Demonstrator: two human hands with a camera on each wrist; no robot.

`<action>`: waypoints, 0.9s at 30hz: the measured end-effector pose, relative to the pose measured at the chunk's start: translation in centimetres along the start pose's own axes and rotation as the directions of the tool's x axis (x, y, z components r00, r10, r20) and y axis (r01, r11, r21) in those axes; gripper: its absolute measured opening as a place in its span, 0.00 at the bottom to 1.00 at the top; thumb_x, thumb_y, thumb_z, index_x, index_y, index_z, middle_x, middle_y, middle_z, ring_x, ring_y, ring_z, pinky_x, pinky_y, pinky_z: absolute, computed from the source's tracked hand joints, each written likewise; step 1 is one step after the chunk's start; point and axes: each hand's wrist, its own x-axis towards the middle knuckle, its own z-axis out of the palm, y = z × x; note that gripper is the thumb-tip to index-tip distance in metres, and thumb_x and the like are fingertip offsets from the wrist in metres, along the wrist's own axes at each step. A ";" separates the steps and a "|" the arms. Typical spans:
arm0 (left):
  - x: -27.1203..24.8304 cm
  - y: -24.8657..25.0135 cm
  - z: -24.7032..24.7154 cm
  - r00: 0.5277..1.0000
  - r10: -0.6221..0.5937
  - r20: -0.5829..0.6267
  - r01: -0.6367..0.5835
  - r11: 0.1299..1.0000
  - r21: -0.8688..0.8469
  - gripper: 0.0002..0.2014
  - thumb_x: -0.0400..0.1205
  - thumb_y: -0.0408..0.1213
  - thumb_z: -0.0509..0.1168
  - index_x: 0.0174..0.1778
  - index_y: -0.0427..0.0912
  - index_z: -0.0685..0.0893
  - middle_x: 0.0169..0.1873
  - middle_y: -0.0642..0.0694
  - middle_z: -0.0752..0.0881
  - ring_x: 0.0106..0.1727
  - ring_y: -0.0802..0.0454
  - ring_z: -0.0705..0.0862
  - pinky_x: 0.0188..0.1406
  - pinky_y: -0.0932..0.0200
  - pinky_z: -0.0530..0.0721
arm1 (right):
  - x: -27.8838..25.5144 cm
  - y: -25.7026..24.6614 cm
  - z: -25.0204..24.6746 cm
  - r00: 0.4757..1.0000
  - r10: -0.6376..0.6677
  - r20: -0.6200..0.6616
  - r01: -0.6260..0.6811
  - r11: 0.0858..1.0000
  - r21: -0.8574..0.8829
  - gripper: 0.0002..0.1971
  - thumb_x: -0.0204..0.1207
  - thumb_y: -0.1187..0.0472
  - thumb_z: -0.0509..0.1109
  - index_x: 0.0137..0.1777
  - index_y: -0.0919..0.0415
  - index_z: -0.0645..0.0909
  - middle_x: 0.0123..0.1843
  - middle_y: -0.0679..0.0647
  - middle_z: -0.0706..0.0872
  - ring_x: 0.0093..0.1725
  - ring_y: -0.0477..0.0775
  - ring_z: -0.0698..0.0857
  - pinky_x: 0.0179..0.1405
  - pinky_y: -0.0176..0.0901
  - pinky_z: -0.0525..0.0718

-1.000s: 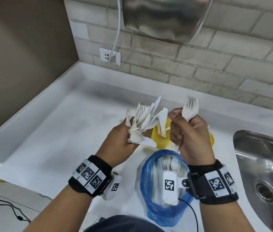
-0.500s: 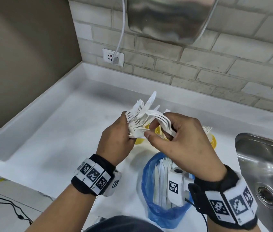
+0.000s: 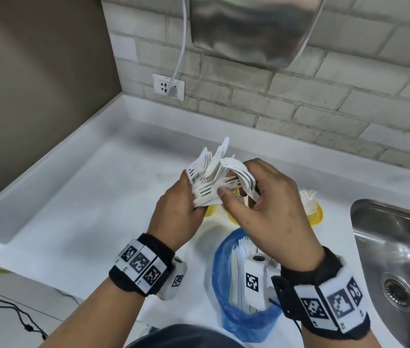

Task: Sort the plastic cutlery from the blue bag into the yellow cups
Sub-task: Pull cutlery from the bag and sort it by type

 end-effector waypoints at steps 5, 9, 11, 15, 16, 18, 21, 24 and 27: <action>0.1 -0.2 0.0 1.000 0.004 0.021 -0.003 0.999 -0.041 0.21 0.81 0.40 0.70 0.69 0.44 0.75 0.52 0.49 0.89 0.51 0.43 0.88 0.45 0.44 0.87 | -0.2 0.1 0.2 0.996 0.052 -0.074 -0.040 0.988 0.148 0.06 0.82 0.60 0.75 0.44 0.57 0.83 0.38 0.48 0.80 0.39 0.50 0.82 0.40 0.39 0.77; 0.0 -0.5 0.1 0.998 0.030 0.049 -0.025 0.995 -0.095 0.20 0.82 0.42 0.69 0.68 0.45 0.75 0.52 0.54 0.87 0.51 0.45 0.87 0.47 0.45 0.86 | 0.1 0.0 -0.2 0.972 0.209 -0.110 -0.137 0.878 0.459 0.09 0.89 0.57 0.66 0.45 0.57 0.77 0.31 0.41 0.78 0.29 0.45 0.76 0.35 0.40 0.73; 0.0 -0.5 0.1 0.997 0.045 0.062 -0.039 0.994 -0.099 0.19 0.83 0.41 0.70 0.68 0.45 0.75 0.51 0.57 0.85 0.50 0.45 0.86 0.47 0.47 0.86 | 0.4 0.1 -0.6 0.953 0.283 -0.106 -0.157 0.764 0.625 0.14 0.92 0.60 0.61 0.46 0.69 0.74 0.28 0.61 0.74 0.24 0.57 0.70 0.27 0.42 0.66; -0.1 -0.1 -0.1 0.995 0.073 0.074 -0.068 0.995 -0.077 0.18 0.84 0.43 0.70 0.67 0.44 0.74 0.52 0.55 0.85 0.50 0.44 0.85 0.47 0.47 0.85 | 1.0 -0.2 -2.2 0.913 0.389 -0.123 -0.128 0.559 0.819 0.13 0.93 0.63 0.56 0.54 0.72 0.78 0.46 0.68 0.88 0.42 0.68 0.91 0.39 0.56 0.89; 0.0 0.0 -0.2 0.994 0.084 0.072 -0.078 0.994 -0.081 0.18 0.84 0.45 0.68 0.67 0.44 0.74 0.53 0.53 0.86 0.51 0.43 0.86 0.47 0.47 0.85 | 1.3 -0.2 -2.7 0.893 0.435 -0.117 -0.117 0.474 0.872 0.12 0.93 0.64 0.55 0.55 0.71 0.76 0.47 0.67 0.90 0.48 0.71 0.93 0.47 0.60 0.92; 0.0 0.2 -0.2 0.991 0.115 0.073 -0.108 0.990 -0.089 0.21 0.83 0.50 0.65 0.69 0.45 0.74 0.57 0.50 0.86 0.53 0.43 0.86 0.49 0.45 0.86 | 1.8 0.0 -3.6 0.831 0.542 -0.124 -0.076 0.333 0.940 0.09 0.93 0.64 0.55 0.53 0.67 0.74 0.43 0.65 0.92 0.50 0.73 0.93 0.51 0.64 0.92; -0.1 0.2 -0.1 0.987 0.144 0.074 -0.136 0.985 -0.106 0.20 0.83 0.51 0.65 0.70 0.50 0.73 0.58 0.51 0.86 0.55 0.45 0.87 0.51 0.43 0.87 | 2.2 0.8 -4.5 0.739 0.652 -0.171 0.018 0.234 0.972 0.05 0.92 0.62 0.58 0.54 0.63 0.71 0.34 0.58 0.85 0.39 0.64 0.93 0.44 0.61 0.92; -0.2 0.4 0.0 0.986 0.149 0.075 -0.140 0.983 -0.116 0.20 0.84 0.55 0.64 0.69 0.53 0.71 0.59 0.51 0.87 0.55 0.45 0.87 0.51 0.44 0.87 | 2.5 1.9 -5.4 0.685 0.680 -0.263 0.051 0.316 0.947 0.08 0.91 0.57 0.61 0.49 0.55 0.69 0.30 0.51 0.71 0.24 0.51 0.74 0.26 0.39 0.78; -0.2 0.1 0.2 0.981 0.163 0.106 -0.156 0.985 -0.077 0.22 0.85 0.48 0.66 0.74 0.50 0.72 0.59 0.48 0.86 0.55 0.44 0.87 0.52 0.42 0.87 | 2.6 1.6 -5.7 0.691 0.617 -0.376 0.014 0.508 0.861 0.15 0.89 0.56 0.66 0.41 0.53 0.66 0.26 0.48 0.63 0.21 0.48 0.61 0.20 0.33 0.61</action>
